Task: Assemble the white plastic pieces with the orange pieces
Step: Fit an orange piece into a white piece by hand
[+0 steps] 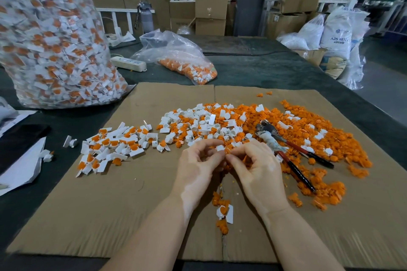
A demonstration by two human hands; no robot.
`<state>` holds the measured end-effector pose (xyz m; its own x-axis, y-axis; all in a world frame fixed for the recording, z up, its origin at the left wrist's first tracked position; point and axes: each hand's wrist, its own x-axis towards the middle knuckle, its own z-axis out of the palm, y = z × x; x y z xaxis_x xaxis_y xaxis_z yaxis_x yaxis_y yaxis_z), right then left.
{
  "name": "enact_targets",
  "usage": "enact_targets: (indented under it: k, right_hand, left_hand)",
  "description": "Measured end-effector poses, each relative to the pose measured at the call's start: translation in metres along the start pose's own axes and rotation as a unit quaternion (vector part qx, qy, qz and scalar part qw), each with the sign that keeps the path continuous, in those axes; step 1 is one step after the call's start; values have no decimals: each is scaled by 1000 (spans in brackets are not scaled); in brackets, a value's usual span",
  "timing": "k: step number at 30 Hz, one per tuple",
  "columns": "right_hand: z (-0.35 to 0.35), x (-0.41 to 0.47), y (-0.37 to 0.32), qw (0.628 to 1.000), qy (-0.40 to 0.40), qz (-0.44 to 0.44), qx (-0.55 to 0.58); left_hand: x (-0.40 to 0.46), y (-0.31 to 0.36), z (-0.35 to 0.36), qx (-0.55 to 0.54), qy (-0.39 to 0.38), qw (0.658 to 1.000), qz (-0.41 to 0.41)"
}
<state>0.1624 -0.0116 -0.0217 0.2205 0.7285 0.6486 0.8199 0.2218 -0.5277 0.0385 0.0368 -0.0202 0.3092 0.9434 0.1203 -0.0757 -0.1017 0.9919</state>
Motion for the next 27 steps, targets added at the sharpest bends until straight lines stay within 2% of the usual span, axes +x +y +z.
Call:
enact_targets:
  k: [5, 8, 27]
  right_hand:
    - [1, 0, -1, 1000, -10, -6, 6]
    - [0, 0, -1, 1000, -10, 11, 22]
    - [0, 0, -3, 999, -16, -31, 20]
  left_hand:
    - [-1, -1, -2, 6, -5, 1000, 21]
    - [0, 0, -2, -4, -9, 1000, 19]
    - [-1, 0, -1, -12, -9, 1000, 9]
